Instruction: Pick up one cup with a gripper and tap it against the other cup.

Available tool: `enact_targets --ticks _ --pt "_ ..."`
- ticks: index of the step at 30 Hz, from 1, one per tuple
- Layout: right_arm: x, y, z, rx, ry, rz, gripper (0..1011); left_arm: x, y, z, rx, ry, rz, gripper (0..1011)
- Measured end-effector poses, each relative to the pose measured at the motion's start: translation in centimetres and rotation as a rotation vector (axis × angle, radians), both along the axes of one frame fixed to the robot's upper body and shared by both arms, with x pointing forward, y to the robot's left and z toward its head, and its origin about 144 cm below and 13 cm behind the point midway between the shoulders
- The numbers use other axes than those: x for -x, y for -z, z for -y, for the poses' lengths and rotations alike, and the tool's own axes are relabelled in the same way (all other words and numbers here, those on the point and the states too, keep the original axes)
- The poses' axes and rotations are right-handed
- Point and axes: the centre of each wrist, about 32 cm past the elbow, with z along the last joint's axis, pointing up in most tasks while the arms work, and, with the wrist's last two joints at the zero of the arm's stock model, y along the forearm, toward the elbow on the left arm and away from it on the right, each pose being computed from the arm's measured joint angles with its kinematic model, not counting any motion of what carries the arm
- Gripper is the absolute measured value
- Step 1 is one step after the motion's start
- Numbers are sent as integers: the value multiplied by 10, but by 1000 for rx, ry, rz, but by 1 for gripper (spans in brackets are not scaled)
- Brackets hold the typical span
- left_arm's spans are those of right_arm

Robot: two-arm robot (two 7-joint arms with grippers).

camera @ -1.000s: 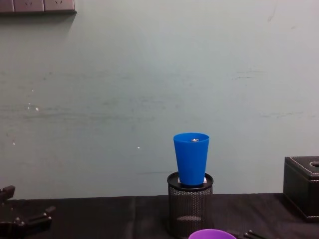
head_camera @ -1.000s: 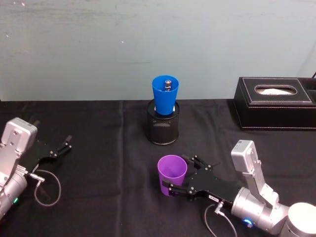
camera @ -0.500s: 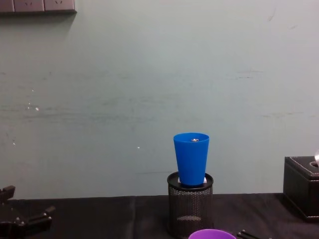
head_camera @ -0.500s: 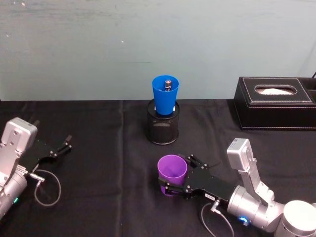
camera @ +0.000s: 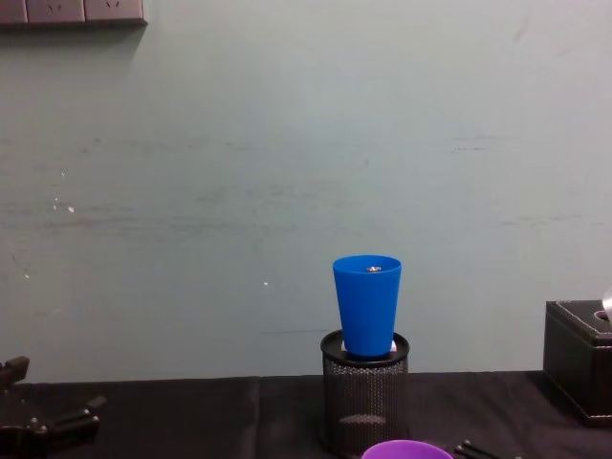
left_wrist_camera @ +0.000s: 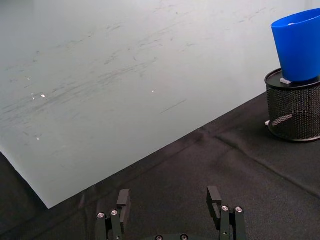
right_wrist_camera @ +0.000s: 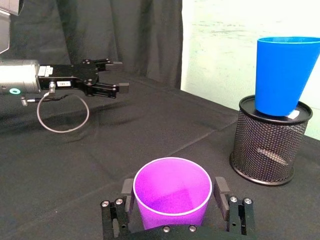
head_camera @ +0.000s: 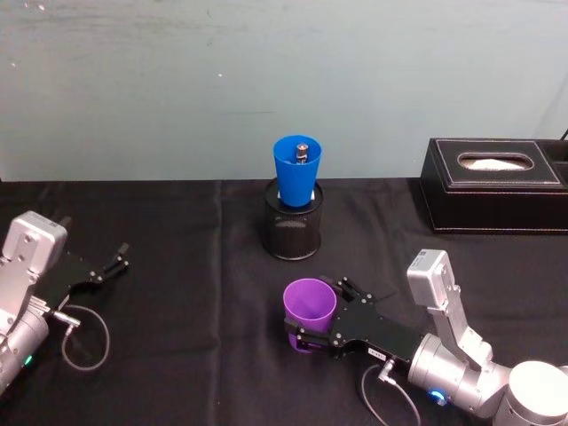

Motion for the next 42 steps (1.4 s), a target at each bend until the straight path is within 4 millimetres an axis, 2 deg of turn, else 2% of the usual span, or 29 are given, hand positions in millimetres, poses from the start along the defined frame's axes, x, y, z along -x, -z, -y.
enact_targets --ticks 8,10,16,32,39,42 --pt "0 0 0 -1 1 -2 886 0 0 0 0 0 0 1000" --pt "0 0 0 -1 1 -2 807 0 0 0 0 0 0 1000" --pt "0 0 0 -2 1 -2 761 0 0 0 0 0 0 1000" --pt "3 -4 2 4 13 5 731 0 0 0 0 0 0 1000" --pt "5 -19 4 14 26 12 731 0 0 0 0 0 0 1000" --pt "6 -31 6 15 33 12 731 0 0 0 0 0 0 1000"
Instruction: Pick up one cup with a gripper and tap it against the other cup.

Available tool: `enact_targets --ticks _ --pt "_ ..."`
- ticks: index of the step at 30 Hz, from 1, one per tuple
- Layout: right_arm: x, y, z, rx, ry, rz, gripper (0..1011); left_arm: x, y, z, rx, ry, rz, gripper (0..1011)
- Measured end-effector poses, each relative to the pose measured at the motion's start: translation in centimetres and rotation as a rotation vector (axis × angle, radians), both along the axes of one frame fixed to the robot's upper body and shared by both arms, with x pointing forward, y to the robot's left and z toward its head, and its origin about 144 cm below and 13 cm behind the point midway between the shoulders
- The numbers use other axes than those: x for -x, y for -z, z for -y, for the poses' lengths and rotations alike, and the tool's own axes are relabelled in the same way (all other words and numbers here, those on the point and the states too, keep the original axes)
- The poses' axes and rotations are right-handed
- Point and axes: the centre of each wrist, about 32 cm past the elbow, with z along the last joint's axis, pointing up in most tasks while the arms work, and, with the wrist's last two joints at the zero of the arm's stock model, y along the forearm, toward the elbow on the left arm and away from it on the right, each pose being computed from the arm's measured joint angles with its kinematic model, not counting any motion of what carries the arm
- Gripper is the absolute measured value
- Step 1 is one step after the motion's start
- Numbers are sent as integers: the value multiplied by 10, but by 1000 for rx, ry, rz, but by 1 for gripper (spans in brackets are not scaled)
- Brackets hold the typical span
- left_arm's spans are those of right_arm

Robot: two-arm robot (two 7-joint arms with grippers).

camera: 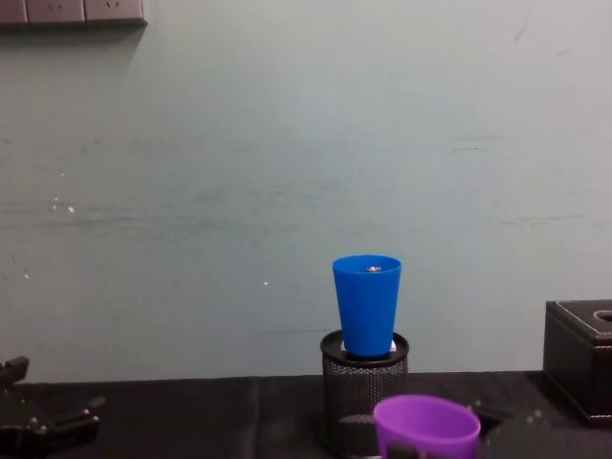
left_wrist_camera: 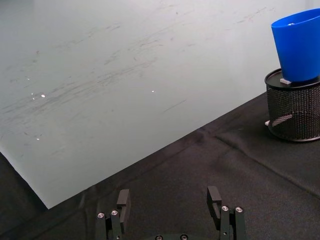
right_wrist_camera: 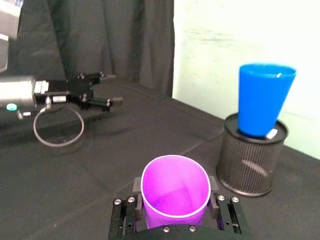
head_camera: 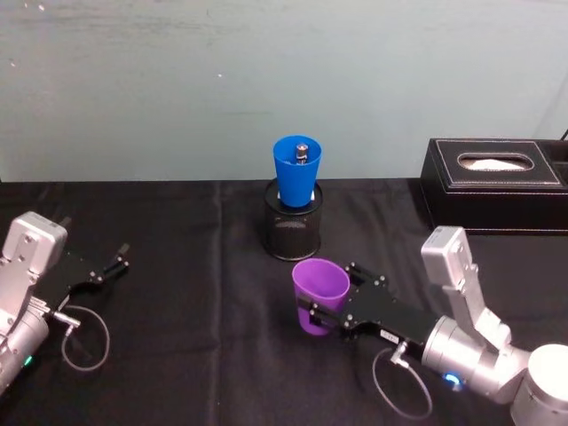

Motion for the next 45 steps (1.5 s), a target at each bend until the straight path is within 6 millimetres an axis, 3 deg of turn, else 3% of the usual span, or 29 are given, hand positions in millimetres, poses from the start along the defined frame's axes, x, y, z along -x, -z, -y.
enact_targets --ticks 8,17,31,45 --pt "-3 -48 3 7 28 12 731 0 0 0 0 0 0 1000" --pt "-10 -88 2 11 58 30 731 0 0 0 0 0 0 1000" --pt "-23 -112 -5 11 66 26 731 0 0 0 0 0 0 1000" --pt "-23 -114 -8 13 63 24 731 0 0 0 0 0 0 1000"
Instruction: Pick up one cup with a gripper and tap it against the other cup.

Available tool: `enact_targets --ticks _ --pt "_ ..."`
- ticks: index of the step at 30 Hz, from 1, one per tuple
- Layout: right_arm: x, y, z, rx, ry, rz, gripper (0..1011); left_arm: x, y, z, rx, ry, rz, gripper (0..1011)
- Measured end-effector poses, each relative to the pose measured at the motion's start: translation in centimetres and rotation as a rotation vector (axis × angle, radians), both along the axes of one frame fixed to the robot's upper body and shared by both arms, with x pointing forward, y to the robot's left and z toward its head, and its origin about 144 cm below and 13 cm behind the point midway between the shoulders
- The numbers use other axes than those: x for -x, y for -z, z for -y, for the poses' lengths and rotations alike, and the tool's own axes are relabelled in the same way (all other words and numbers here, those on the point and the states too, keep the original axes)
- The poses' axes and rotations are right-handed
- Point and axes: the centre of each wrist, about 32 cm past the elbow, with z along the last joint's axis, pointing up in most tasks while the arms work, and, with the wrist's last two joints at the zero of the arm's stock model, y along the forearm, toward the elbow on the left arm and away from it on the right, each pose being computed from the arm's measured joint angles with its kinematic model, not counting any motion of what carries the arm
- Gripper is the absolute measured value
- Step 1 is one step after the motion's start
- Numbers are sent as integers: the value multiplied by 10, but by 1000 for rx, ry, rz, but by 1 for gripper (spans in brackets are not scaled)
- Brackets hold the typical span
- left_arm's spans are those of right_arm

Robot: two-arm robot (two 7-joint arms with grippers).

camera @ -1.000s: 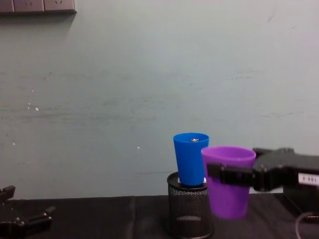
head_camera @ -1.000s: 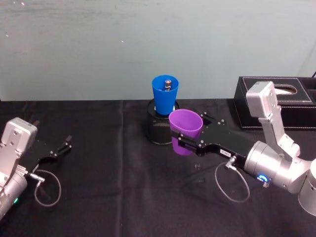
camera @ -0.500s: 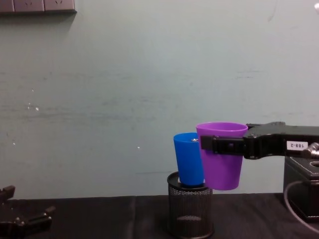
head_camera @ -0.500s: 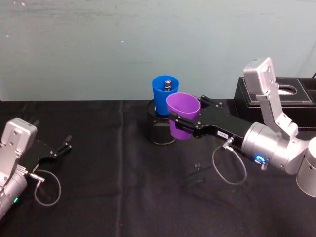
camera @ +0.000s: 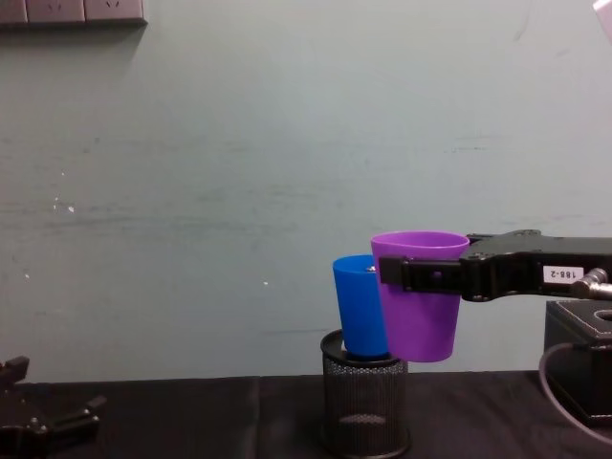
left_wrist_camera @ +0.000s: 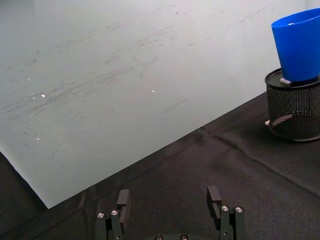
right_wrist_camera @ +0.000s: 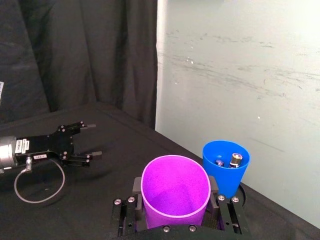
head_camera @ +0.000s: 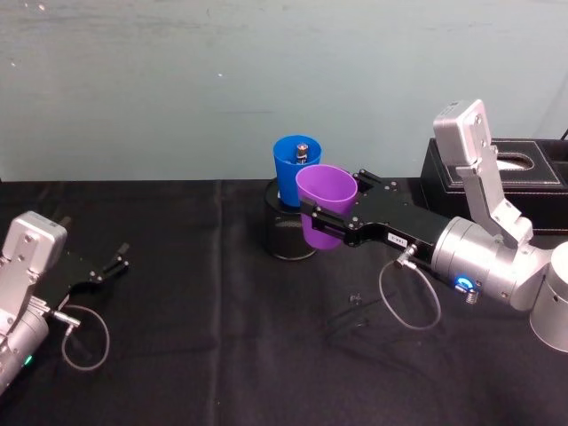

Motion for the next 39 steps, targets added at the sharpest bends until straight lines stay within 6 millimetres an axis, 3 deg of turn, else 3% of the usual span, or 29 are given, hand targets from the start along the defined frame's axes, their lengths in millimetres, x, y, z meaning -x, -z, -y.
enact_targets --ticks 39 --pt "0 0 0 0 0 0 731 0 0 0 0 0 0 1000"
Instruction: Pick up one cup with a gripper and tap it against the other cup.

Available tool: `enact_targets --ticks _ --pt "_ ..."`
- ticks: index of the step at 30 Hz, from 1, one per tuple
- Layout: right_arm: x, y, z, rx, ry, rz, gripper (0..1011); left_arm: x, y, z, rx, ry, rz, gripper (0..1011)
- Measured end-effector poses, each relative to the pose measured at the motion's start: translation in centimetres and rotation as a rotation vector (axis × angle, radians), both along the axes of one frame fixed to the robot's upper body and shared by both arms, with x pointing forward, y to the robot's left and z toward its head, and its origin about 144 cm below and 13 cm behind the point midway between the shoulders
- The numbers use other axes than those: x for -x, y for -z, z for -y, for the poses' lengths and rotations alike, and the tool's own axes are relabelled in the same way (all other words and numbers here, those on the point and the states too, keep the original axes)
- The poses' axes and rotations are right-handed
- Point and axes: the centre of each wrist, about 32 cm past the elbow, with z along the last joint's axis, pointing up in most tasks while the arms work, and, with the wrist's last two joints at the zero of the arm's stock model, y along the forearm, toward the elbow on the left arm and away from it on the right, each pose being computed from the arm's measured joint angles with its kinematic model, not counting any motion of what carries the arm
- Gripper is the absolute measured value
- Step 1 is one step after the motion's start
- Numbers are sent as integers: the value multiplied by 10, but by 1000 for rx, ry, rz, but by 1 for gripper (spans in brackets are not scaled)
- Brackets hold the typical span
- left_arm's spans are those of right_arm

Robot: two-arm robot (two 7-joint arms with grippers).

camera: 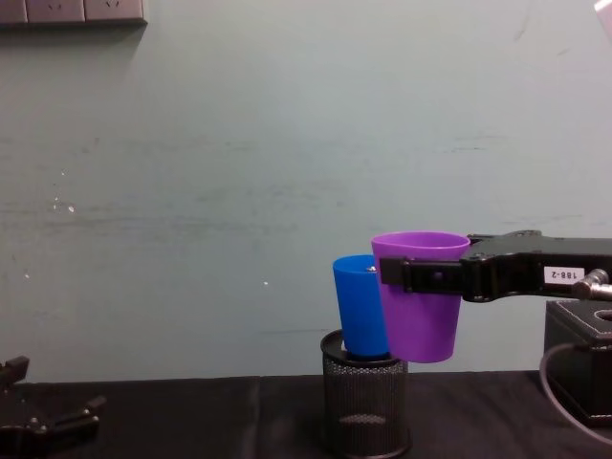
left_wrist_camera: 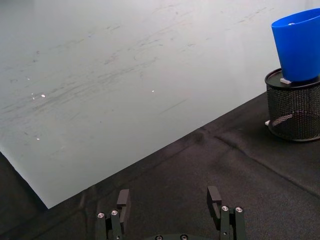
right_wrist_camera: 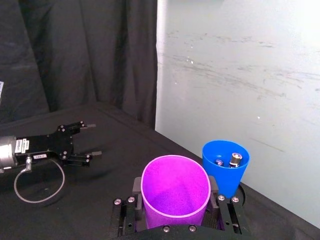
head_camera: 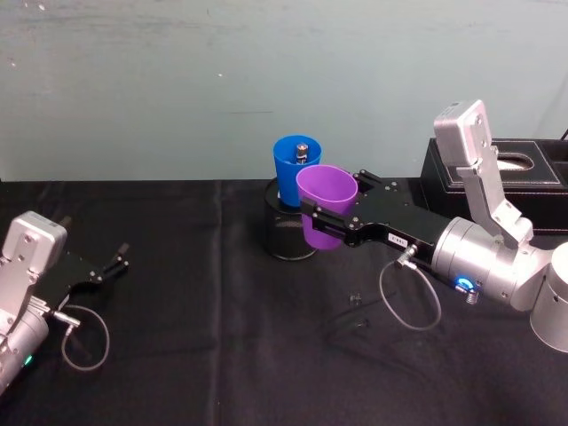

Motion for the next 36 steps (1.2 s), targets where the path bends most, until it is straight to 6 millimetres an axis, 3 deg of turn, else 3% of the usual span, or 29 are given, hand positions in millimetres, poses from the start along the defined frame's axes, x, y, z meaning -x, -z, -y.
enact_targets --ticks 36 --pt "0 0 0 0 0 0 731 0 0 0 0 0 0 1000"
